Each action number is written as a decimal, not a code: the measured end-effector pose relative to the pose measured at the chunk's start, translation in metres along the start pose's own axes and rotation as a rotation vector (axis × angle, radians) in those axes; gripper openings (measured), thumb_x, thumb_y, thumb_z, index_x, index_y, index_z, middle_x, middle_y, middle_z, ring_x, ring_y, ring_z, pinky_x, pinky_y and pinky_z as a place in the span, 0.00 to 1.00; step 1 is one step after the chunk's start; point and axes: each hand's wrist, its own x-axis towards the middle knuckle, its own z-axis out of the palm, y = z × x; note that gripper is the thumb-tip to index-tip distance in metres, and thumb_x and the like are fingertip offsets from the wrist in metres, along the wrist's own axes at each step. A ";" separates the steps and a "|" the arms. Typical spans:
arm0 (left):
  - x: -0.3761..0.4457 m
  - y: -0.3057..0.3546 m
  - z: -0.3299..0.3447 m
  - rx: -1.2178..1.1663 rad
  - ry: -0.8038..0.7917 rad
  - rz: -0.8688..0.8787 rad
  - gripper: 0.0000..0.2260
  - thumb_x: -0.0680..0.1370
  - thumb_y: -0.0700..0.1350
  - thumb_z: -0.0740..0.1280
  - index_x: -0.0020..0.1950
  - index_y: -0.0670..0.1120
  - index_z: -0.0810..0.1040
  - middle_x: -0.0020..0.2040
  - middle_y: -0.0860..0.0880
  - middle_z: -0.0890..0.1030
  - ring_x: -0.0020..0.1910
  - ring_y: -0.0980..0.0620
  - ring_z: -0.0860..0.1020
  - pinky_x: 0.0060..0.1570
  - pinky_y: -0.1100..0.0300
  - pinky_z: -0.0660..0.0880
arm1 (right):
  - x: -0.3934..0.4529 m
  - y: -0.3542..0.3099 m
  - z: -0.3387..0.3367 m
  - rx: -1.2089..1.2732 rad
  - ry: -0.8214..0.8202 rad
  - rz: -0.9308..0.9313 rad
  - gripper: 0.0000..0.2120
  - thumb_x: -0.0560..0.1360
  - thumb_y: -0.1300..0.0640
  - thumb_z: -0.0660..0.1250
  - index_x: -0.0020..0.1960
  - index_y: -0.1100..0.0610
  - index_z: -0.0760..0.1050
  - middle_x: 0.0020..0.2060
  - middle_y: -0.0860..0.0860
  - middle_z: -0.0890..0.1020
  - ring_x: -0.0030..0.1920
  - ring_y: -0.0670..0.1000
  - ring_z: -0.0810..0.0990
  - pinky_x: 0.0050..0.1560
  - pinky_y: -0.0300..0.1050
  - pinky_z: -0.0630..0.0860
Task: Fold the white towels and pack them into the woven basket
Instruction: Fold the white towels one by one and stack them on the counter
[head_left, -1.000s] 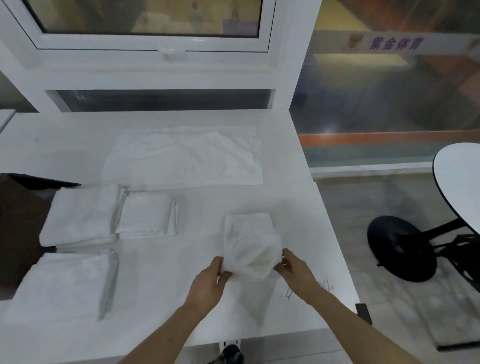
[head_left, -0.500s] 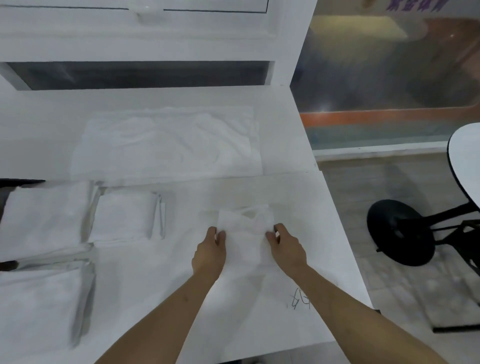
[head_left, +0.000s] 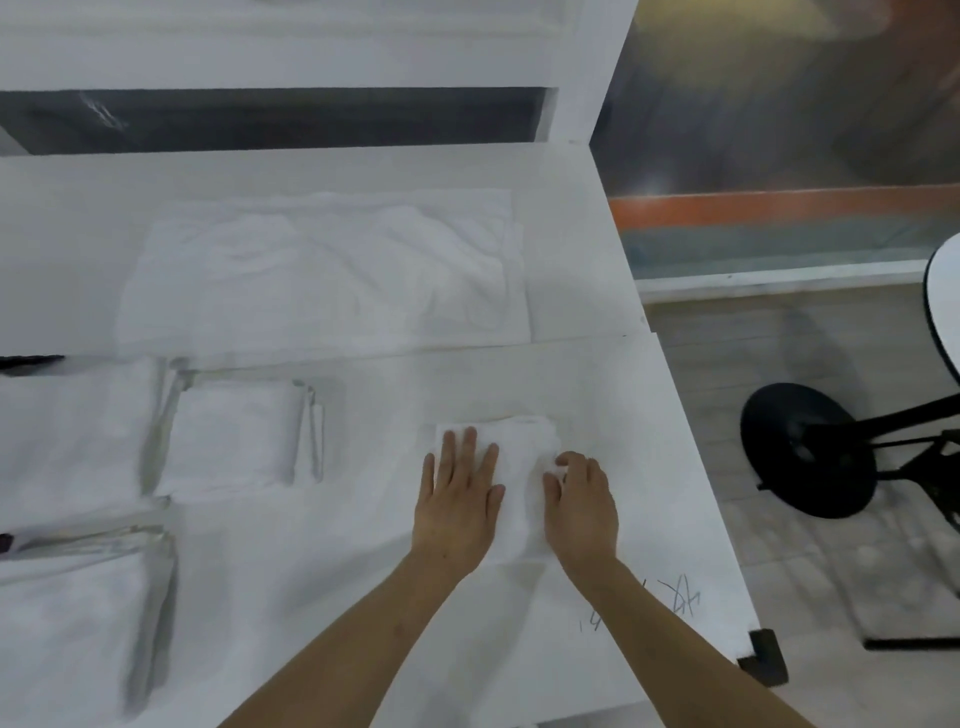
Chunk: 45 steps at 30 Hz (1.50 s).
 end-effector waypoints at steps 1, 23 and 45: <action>0.002 -0.001 0.005 0.027 -0.029 -0.002 0.27 0.85 0.58 0.43 0.83 0.52 0.50 0.84 0.46 0.44 0.82 0.43 0.40 0.79 0.40 0.51 | 0.000 0.004 0.004 -0.012 0.015 -0.090 0.13 0.82 0.51 0.61 0.65 0.53 0.72 0.57 0.51 0.78 0.56 0.55 0.78 0.53 0.53 0.79; -0.048 0.003 0.006 -0.023 -0.169 -0.149 0.28 0.85 0.59 0.42 0.80 0.57 0.30 0.78 0.51 0.24 0.77 0.47 0.25 0.78 0.40 0.38 | -0.016 0.016 -0.001 -0.019 -0.410 -0.143 0.30 0.83 0.44 0.61 0.82 0.43 0.55 0.78 0.51 0.61 0.74 0.55 0.65 0.72 0.51 0.69; -0.152 -0.019 -0.096 -1.246 0.481 -1.042 0.21 0.82 0.44 0.66 0.74 0.48 0.66 0.62 0.44 0.79 0.57 0.43 0.80 0.61 0.42 0.77 | -0.077 -0.100 -0.053 0.690 -0.630 -0.092 0.18 0.79 0.60 0.68 0.65 0.43 0.74 0.55 0.48 0.79 0.51 0.51 0.80 0.48 0.46 0.78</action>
